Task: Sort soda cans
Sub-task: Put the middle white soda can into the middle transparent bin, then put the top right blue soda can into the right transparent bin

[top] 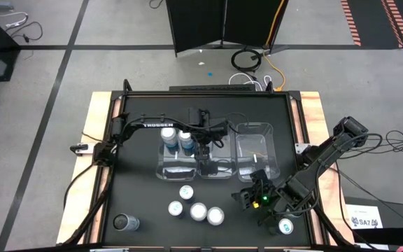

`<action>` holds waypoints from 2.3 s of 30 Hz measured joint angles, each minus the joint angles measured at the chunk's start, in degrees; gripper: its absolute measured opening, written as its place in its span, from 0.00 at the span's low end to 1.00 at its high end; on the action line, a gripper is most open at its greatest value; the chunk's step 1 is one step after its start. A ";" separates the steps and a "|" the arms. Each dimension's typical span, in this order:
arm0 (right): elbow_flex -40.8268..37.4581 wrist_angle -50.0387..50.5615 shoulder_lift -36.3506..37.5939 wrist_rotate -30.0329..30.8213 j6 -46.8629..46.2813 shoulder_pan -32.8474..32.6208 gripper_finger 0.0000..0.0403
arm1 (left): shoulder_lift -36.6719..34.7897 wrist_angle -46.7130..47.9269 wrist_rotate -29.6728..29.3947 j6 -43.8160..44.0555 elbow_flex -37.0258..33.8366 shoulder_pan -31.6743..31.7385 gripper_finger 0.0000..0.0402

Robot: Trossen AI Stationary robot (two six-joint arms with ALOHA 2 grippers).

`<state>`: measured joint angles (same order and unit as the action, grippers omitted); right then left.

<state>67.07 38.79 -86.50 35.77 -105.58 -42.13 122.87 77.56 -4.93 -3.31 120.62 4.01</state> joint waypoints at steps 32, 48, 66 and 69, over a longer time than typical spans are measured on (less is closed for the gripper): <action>5.56 2.34 5.25 7.90 8.13 2.67 0.75 | -26.42 12.09 0.37 9.51 -2.83 -7.36 0.83; 34.53 43.27 -1.86 -13.41 9.63 6.60 0.75 | -50.57 -27.33 2.85 17.10 -51.96 -14.83 0.83; 34.01 51.21 -10.18 -34.42 7.86 1.70 0.75 | -86.05 -38.21 -6.33 24.37 -72.67 -20.62 0.83; 32.14 50.25 -10.94 -37.31 8.92 1.45 0.75 | -88.11 -38.21 -6.62 23.80 -72.67 -20.61 0.83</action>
<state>99.20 89.04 -97.44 -1.54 -96.66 -40.68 34.76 39.35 -11.55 20.49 47.94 -16.60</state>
